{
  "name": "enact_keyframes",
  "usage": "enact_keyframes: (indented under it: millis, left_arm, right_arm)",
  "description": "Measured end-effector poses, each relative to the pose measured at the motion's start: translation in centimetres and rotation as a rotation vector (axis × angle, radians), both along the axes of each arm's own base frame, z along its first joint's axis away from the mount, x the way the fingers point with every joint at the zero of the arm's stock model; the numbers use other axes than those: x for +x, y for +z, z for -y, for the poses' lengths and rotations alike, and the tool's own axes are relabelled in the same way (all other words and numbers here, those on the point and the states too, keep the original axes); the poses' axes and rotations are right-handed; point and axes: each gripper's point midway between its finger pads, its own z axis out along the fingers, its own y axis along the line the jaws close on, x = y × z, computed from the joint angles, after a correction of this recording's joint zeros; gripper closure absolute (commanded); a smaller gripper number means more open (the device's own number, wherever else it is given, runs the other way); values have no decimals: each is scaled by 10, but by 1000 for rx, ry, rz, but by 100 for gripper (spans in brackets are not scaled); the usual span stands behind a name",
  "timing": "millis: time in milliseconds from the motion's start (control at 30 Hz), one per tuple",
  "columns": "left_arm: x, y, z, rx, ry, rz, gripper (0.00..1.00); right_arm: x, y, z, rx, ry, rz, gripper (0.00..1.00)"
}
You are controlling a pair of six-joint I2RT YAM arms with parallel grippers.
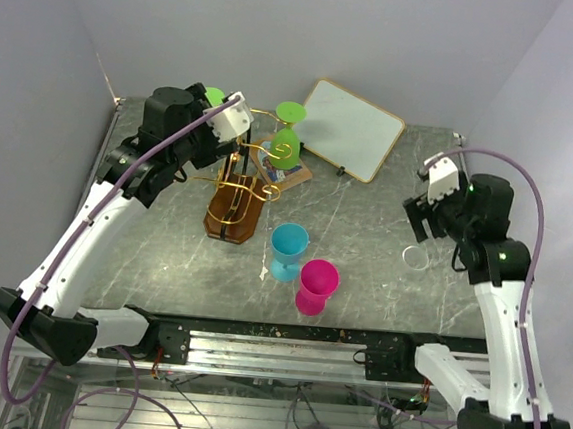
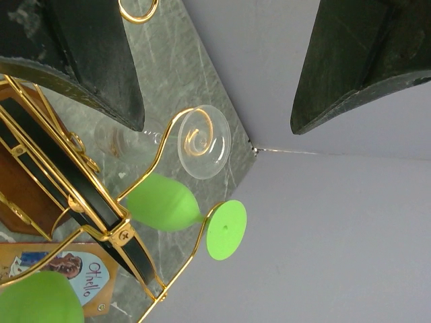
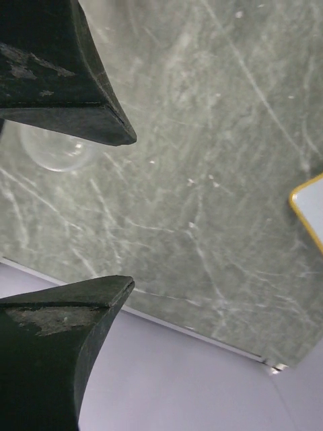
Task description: Place the wine glass upside down on the wine glass rack
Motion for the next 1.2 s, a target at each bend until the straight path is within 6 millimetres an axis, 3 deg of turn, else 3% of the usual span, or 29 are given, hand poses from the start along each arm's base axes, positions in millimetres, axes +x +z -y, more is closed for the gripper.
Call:
enact_keyframes:
  millis: [233,400,733,1067,1200]
  left_arm:
    - [2,2,2,-31,11,8,0]
    - [3,2,2,-34,12,7,0]
    - [4,1,3,-33,10,5,0]
    - [10,-7,6,-32,12,-17,0]
    - [12,-9,9,-52,15,-25,0]
  right_arm:
    - [-52,-33,22,-21,-53,-137,31]
    - [-68,-58,22,-1,-49,-236,45]
    - [-69,-108,20,8,-42,-438,71]
    - [-56,-118,21,8,-42,-449,97]
    - [-54,-118,22,-3,-35,-443,100]
